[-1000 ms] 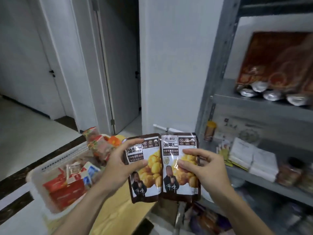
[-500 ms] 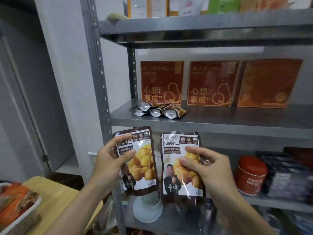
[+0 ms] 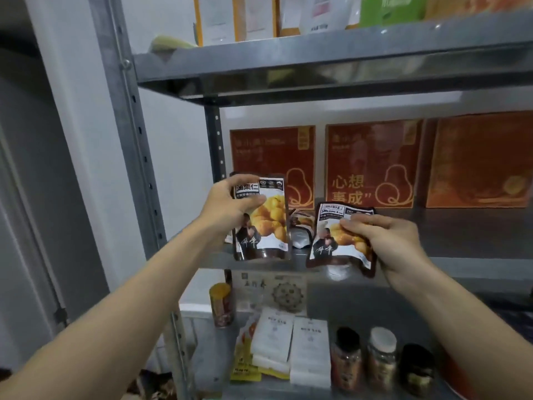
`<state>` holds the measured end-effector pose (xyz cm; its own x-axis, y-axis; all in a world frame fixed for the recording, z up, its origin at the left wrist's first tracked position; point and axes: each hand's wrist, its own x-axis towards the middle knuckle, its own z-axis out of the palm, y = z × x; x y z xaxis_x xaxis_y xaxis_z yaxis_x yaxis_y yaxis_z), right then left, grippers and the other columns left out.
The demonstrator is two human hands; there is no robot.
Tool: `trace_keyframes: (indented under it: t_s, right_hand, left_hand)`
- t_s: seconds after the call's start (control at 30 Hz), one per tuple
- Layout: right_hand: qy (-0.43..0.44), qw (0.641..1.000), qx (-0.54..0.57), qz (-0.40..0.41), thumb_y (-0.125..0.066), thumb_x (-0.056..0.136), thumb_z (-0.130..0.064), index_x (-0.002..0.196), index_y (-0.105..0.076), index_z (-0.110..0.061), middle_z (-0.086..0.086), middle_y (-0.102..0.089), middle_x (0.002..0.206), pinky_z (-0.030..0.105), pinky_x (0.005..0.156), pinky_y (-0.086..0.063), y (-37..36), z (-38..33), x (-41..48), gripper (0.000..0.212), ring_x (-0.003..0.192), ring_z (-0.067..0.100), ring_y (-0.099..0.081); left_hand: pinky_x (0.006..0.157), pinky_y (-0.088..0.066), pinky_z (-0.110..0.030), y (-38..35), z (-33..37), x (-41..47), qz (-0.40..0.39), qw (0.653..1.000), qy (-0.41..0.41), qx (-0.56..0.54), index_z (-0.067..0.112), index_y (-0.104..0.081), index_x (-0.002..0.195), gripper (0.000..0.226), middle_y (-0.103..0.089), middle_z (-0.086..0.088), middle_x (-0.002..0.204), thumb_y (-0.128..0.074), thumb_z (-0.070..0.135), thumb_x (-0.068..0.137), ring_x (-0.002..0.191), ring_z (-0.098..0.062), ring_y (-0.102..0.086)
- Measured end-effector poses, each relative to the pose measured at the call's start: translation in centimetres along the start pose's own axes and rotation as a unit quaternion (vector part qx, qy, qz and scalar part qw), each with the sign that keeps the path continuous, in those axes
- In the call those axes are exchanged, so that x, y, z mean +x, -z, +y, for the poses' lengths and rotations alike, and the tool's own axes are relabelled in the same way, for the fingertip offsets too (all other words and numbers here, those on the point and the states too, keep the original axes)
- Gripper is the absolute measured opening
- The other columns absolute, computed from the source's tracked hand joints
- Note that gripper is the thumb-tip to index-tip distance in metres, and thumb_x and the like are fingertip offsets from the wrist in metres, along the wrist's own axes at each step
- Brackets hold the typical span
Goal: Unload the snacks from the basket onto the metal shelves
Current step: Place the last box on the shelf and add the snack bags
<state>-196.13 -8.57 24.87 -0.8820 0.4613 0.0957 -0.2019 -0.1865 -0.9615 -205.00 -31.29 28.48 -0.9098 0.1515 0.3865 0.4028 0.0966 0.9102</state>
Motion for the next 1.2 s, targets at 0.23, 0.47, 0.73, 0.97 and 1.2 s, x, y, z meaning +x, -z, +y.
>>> trace_keyframes:
  t_s: [0.23,0.47,0.73,0.97,1.2]
  right_hand:
    - [-0.02,0.993,-0.096,0.059,-0.073,0.081,0.007,0.092,-0.064,0.008,0.018,-0.069,0.063,0.027,0.053,-0.055,-2.9,2.6,8.5,0.014,0.047,0.021,-0.065]
    - [-0.037,0.972,-0.204,0.11,-0.08,0.077,-0.005,0.07,-0.073,-0.003,0.007,-0.071,0.062,0.031,0.078,-0.055,-4.2,4.1,14.3,0.011,0.065,0.02,-0.069]
    - [-0.034,0.949,-0.298,0.101,-0.076,0.081,-0.016,0.068,-0.069,-0.005,0.011,-0.07,0.079,0.033,0.077,-0.054,-5.1,4.2,16.6,0.018,0.079,0.027,-0.067]
    - [-0.025,0.934,-0.349,0.07,-0.071,0.079,-0.026,0.071,-0.073,-0.01,0.008,-0.072,0.079,0.044,0.09,-0.053,-5.2,3.9,16.1,0.017,0.085,0.029,-0.067]
    - [0.038,0.92,-0.389,0.009,-0.071,0.087,-0.03,0.094,-0.075,-0.003,0.012,-0.074,0.093,0.04,0.086,-0.055,-4.5,3.5,15.6,0.028,0.092,0.026,-0.068]
  left_hand:
    - [0.07,-0.048,-0.027,-1.8,-3.1,10.9,-0.101,0.988,0.016,0.111,0.019,-0.063,0.118,0.035,-0.066,-0.013,0.11,-0.074,0.013,0.085,0.072,-0.013,-0.059]
    - [0.093,-0.034,-0.022,-3.2,-5.7,15.3,-0.158,0.959,0.019,0.235,0.008,-0.06,0.123,0.042,-0.053,0.002,0.119,-0.071,0.028,0.088,0.111,-0.011,-0.048]
    - [0.096,-0.031,-0.023,-2.9,-6.7,17.1,-0.185,0.926,0.048,0.326,0.015,-0.07,0.11,0.035,-0.059,-0.001,0.132,-0.068,0.042,0.088,0.127,-0.019,-0.049]
    - [0.107,-0.038,-0.035,-2.2,-6.6,17.3,-0.184,0.896,0.043,0.401,0.023,-0.071,0.111,0.043,-0.06,0.0,0.134,-0.062,0.057,0.086,0.125,-0.021,-0.051]
    - [0.104,-0.038,-0.034,-1.9,-5.8,15.9,-0.172,0.881,-0.005,0.441,0.021,-0.065,0.123,0.048,-0.056,-0.004,0.139,-0.057,0.055,0.09,0.127,-0.025,-0.05]
